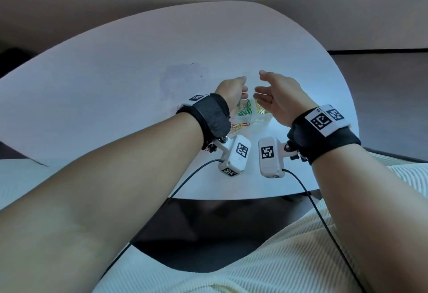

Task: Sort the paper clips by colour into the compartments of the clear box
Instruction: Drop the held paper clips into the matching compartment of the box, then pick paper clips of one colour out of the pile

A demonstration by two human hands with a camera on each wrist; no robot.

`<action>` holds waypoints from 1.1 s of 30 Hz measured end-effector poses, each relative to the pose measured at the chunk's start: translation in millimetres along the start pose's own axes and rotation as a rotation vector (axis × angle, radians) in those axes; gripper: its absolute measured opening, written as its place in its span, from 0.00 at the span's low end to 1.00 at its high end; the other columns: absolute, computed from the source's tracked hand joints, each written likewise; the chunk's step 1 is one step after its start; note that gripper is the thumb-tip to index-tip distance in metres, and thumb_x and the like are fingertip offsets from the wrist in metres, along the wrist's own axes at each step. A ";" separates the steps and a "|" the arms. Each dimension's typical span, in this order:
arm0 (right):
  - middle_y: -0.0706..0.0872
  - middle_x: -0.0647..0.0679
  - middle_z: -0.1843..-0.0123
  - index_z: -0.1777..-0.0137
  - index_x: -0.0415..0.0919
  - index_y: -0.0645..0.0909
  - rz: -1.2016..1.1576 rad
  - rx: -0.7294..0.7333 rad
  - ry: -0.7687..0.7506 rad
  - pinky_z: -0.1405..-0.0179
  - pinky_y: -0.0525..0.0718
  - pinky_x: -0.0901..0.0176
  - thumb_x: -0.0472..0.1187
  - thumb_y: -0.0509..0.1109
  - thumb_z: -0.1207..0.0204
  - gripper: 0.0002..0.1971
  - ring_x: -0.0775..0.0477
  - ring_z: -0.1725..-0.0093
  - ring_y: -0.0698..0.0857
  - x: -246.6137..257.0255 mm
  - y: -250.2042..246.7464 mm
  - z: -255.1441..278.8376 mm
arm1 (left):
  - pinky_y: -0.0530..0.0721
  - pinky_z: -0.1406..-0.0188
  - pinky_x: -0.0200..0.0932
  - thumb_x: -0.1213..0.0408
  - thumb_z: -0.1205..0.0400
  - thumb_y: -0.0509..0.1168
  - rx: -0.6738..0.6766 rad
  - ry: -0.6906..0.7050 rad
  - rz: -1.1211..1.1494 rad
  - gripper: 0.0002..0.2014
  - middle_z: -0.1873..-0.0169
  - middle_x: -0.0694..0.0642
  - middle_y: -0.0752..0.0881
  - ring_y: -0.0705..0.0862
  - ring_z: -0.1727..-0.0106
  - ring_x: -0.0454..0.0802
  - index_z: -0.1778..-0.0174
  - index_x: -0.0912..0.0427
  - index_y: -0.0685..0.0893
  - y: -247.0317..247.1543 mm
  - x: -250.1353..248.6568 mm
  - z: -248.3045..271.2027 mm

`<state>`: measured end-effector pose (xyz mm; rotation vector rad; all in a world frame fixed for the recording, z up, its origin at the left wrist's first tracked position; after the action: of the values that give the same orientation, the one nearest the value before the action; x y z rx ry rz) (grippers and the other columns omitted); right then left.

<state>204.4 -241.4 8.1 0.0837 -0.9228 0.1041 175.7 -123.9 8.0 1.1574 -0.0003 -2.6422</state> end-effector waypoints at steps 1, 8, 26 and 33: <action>0.81 0.39 0.39 0.31 0.41 0.73 -0.006 -0.008 -0.008 0.37 0.83 0.55 0.51 0.66 0.18 0.20 0.44 0.40 0.84 0.6 -1.5 -0.5 | 0.77 0.42 0.44 0.56 0.12 0.55 0.028 -0.010 -0.002 0.21 0.42 0.63 0.79 0.77 0.44 0.54 0.34 0.70 0.76 2.3 1.4 -1.0; 0.86 0.44 0.43 0.37 0.42 0.80 0.101 -0.028 -0.097 0.51 0.83 0.60 0.48 0.66 0.19 0.15 0.46 0.48 0.86 6.0 -1.4 6.6 | 0.77 0.41 0.46 0.58 0.13 0.57 0.038 0.097 -0.151 0.17 0.41 0.60 0.79 0.78 0.46 0.55 0.34 0.65 0.79 -15.2 3.7 10.8; 0.92 0.45 0.48 0.44 0.45 0.90 1.350 0.284 -0.520 0.49 0.86 0.54 0.41 0.73 0.24 0.10 0.45 0.51 0.88 -87.3 76.9 37.0 | 0.86 0.55 0.46 0.56 0.22 0.62 -0.472 0.160 -1.073 0.07 0.60 0.50 0.88 0.85 0.57 0.57 0.58 0.48 0.85 -181.0 75.6 56.0; 0.92 0.45 0.54 0.54 0.46 0.91 1.478 0.250 -0.503 0.57 0.89 0.49 0.41 0.68 0.24 0.09 0.42 0.57 0.88 -105.6 76.1 35.6 | 0.77 0.61 0.41 0.59 0.23 0.67 -0.475 0.119 -1.063 0.01 0.59 0.49 0.85 0.83 0.58 0.54 0.57 0.47 0.83 -188.2 84.9 51.4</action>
<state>103.5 -175.7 -52.7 -0.3780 -1.3021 1.6265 39.6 33.1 -37.6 1.3439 1.5585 -3.0349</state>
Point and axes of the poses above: each hand's wrist, its own z-axis away from the middle knuckle, its own y-axis out of the palm, x = y × z, the point moved 3 cm from there along -z, towards the middle knuckle
